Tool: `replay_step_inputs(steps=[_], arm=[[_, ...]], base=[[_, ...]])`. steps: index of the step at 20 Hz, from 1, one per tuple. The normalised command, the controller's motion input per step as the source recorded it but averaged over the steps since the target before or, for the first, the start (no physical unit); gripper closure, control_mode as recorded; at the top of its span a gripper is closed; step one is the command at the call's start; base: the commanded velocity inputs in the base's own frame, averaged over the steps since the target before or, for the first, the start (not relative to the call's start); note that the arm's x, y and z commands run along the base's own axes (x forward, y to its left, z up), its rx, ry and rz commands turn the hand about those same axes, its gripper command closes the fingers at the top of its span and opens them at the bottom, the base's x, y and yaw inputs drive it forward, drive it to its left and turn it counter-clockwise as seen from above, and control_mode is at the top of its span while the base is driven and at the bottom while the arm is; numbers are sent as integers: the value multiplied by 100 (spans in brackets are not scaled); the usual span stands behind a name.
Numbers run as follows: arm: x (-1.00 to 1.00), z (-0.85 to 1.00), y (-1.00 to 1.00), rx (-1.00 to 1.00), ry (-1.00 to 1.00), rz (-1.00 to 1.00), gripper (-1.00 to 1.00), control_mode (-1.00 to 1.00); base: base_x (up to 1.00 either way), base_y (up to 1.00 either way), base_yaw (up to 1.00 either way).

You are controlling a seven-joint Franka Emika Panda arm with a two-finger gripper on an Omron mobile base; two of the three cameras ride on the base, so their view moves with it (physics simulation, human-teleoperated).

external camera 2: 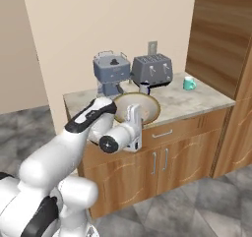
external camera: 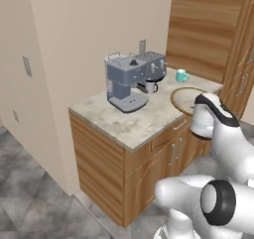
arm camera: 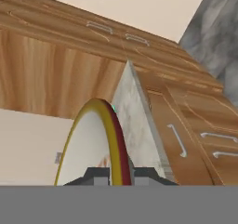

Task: Clear the mugs and bowl far away from the sink.

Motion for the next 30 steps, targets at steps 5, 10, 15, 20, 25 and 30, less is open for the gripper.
replay_step_inputs(steps=[5,10,15,20,25,30], arm=[[79,0,-3,1,18,12,100,-100],[63,-3,0,0,23,4,100,-100],[53,-12,0,0,5,3,100,-100],[37,-27,0,0,0,4,100,-100],[20,-50,0,0,0,6,100,-100],[2,-55,0,0,0,8,100,-100]], base=[[0,0,0],[0,0,0],[0,0,0],[0,0,0],[0,0,0],[0,0,0]])
